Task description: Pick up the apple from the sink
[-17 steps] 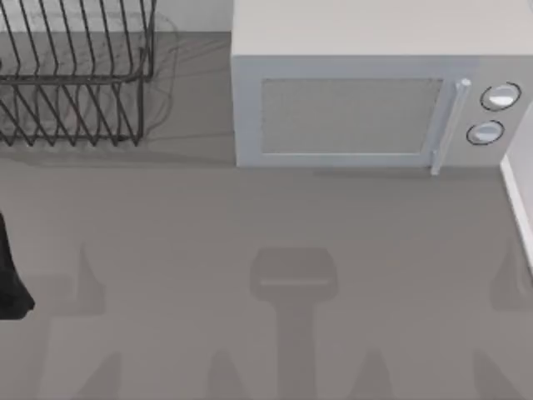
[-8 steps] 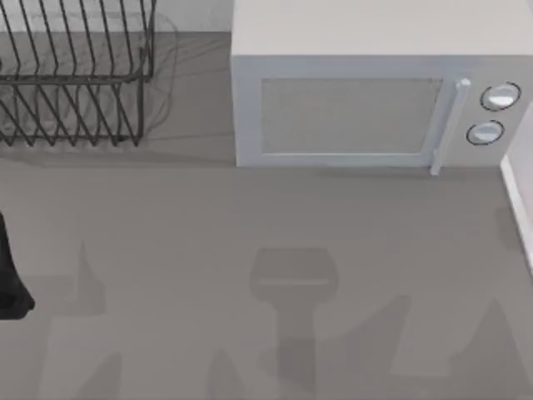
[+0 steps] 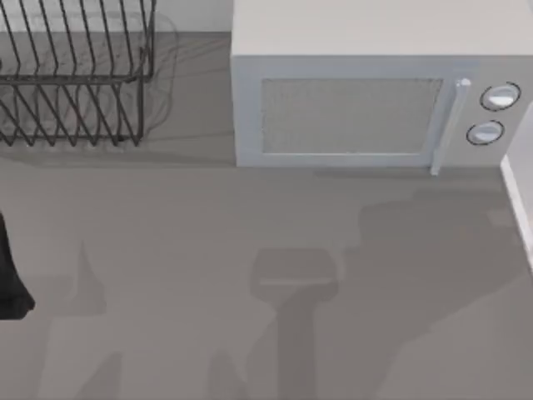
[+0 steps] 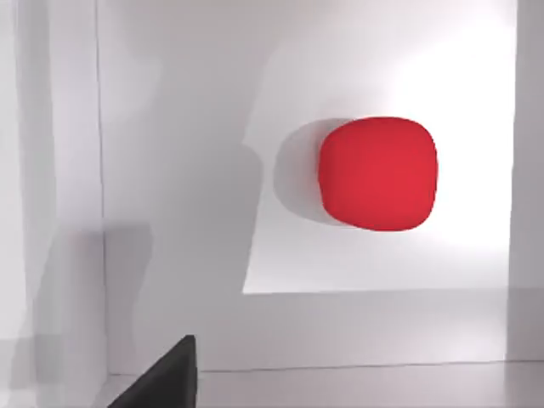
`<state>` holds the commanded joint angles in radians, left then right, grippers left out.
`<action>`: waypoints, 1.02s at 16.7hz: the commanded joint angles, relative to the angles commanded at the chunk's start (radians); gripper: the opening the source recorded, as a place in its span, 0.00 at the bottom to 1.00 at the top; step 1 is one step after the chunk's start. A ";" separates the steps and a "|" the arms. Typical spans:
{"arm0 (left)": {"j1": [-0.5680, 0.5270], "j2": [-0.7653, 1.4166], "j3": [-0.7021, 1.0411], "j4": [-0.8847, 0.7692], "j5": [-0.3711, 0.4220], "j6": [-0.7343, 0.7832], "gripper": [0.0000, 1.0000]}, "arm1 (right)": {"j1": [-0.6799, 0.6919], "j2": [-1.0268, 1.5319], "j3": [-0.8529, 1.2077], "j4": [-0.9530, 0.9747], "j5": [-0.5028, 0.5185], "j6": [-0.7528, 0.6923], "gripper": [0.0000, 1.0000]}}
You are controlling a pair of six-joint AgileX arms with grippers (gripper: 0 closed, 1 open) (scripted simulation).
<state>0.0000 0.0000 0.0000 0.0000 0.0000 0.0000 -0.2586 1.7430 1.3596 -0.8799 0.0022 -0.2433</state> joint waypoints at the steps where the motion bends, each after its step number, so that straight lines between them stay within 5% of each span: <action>1: 0.000 0.000 0.000 0.000 0.000 0.000 1.00 | -0.012 0.086 0.064 -0.041 0.000 -0.011 1.00; 7: 0.000 0.000 0.000 0.000 0.000 0.000 1.00 | -0.057 0.398 0.301 -0.195 0.000 -0.054 1.00; 17: 0.000 0.000 0.000 0.000 0.000 0.000 1.00 | -0.056 0.465 0.280 -0.133 0.001 -0.055 1.00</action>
<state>0.0000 0.0000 0.0000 0.0000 0.0000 0.0000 -0.3144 2.2081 1.6397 -1.0127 0.0033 -0.2986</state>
